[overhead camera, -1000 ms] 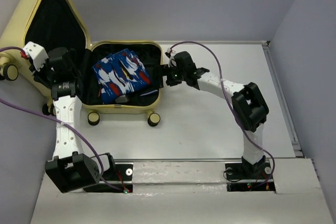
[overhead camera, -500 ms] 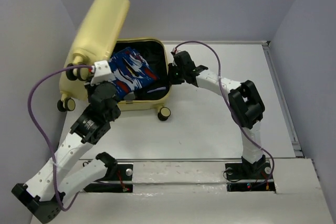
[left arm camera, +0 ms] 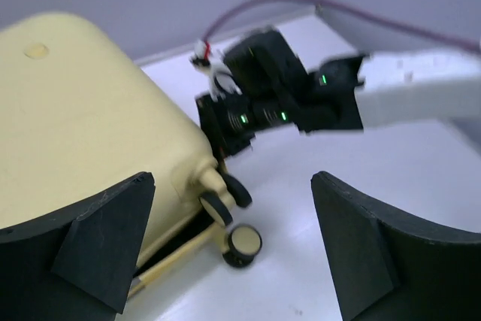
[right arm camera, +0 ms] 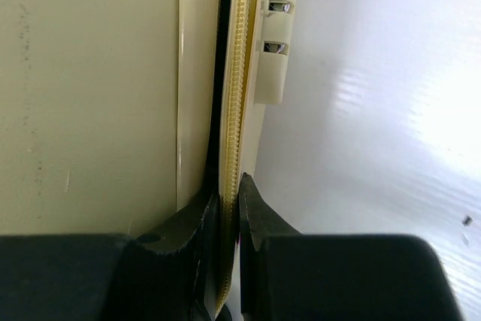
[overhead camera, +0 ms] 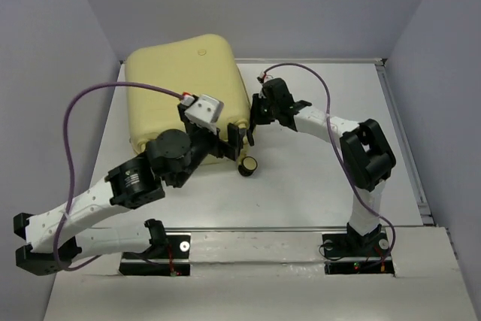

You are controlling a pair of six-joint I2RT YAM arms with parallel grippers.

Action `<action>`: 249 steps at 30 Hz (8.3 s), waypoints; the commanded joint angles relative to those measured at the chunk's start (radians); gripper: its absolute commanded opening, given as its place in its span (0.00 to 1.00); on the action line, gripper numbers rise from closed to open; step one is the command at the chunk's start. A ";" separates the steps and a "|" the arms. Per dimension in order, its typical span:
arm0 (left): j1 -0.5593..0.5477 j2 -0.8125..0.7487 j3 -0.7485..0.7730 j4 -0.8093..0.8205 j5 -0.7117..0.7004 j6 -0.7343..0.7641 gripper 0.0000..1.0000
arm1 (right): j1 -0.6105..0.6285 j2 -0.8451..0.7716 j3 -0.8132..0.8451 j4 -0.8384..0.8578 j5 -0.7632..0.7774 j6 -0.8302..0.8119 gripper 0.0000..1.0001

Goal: Pack the luggage

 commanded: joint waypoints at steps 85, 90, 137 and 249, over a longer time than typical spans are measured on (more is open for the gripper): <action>0.890 0.055 -0.601 0.398 0.640 -0.521 0.81 | -0.042 0.393 0.947 -0.180 -0.371 0.034 0.54; 0.810 -0.169 -0.670 0.274 0.658 -0.565 0.81 | -0.063 0.488 1.155 -0.177 -0.426 0.107 0.92; 1.221 1.035 0.384 0.091 0.939 -0.323 0.98 | -0.120 -0.445 -0.433 0.257 -0.067 -0.109 0.07; 0.600 -0.197 -0.683 0.416 0.701 -0.649 0.90 | 0.326 -0.423 -1.014 1.316 -0.038 0.129 0.07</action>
